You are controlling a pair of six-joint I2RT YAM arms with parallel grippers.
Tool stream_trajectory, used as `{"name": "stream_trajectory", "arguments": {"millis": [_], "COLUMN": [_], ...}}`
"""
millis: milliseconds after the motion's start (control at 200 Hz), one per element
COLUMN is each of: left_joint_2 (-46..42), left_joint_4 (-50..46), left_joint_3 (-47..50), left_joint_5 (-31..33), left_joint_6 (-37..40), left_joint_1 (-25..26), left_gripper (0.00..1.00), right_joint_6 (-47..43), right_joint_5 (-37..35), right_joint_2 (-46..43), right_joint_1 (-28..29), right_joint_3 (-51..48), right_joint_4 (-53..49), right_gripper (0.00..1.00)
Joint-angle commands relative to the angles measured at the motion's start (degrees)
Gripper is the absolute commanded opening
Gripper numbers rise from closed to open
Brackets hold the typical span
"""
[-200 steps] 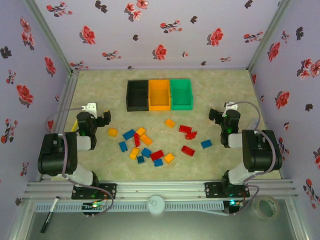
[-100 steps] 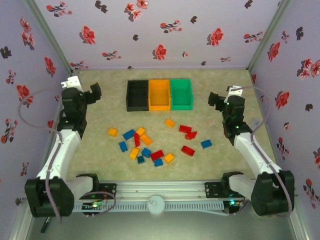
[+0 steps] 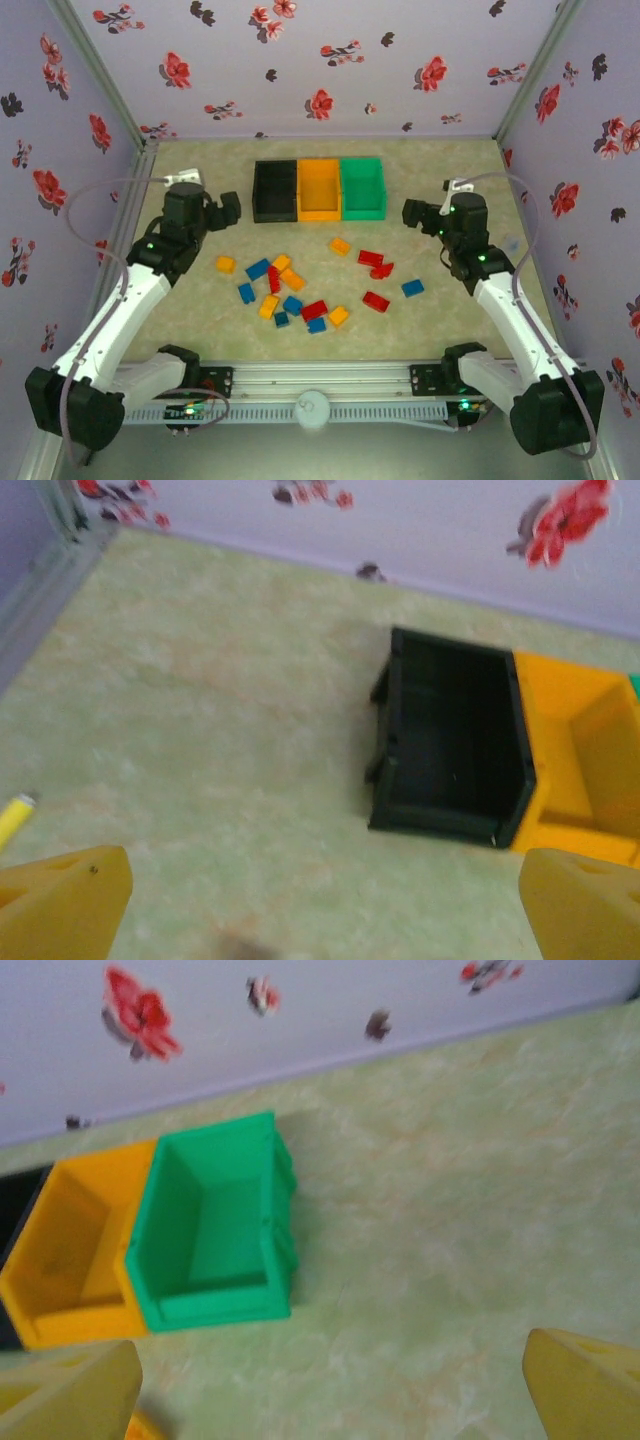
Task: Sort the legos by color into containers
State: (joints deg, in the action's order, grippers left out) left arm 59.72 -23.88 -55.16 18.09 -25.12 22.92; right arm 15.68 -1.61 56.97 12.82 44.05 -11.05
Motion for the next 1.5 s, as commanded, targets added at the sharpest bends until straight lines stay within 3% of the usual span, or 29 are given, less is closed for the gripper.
{"name": "stream_trajectory", "arguments": {"millis": [0,215,655,840,1135,1490], "left_joint_2": [1.6,6.7,21.0,23.0,25.8,25.6], "left_joint_4": [-6.0,-9.3,-17.3,-18.5,-17.7,-12.6], "left_joint_3": [0.5,-1.2,-9.4,-5.4,0.0,6.7], "left_joint_5": [1.4,0.8,-1.2,1.4,2.0,-3.8], "left_joint_6": [-5.1,-9.3,-10.4,-15.4,-15.1,-19.7], "left_joint_1": [4.4,10.1,10.8,8.6,2.0,1.4], "left_gripper": [1.00,1.00,1.00,1.00,0.94,0.93], "right_joint_6": [0.1,-1.0,-4.2,-3.0,-1.6,-1.7], "right_joint_5": [3.8,3.2,6.1,5.9,5.6,6.0], "right_joint_2": [2.9,10.7,23.1,26.4,29.2,31.7], "right_joint_1": [2.4,8.6,16.2,17.4,18.1,18.8], "right_joint_3": [1.3,3.3,8.8,10.6,11.7,13.3], "right_joint_4": [-4.6,-10.8,-11.2,-9.3,-8.8,-9.6], "right_gripper": [0.97,0.94,0.90,0.87,0.86,0.85]}}
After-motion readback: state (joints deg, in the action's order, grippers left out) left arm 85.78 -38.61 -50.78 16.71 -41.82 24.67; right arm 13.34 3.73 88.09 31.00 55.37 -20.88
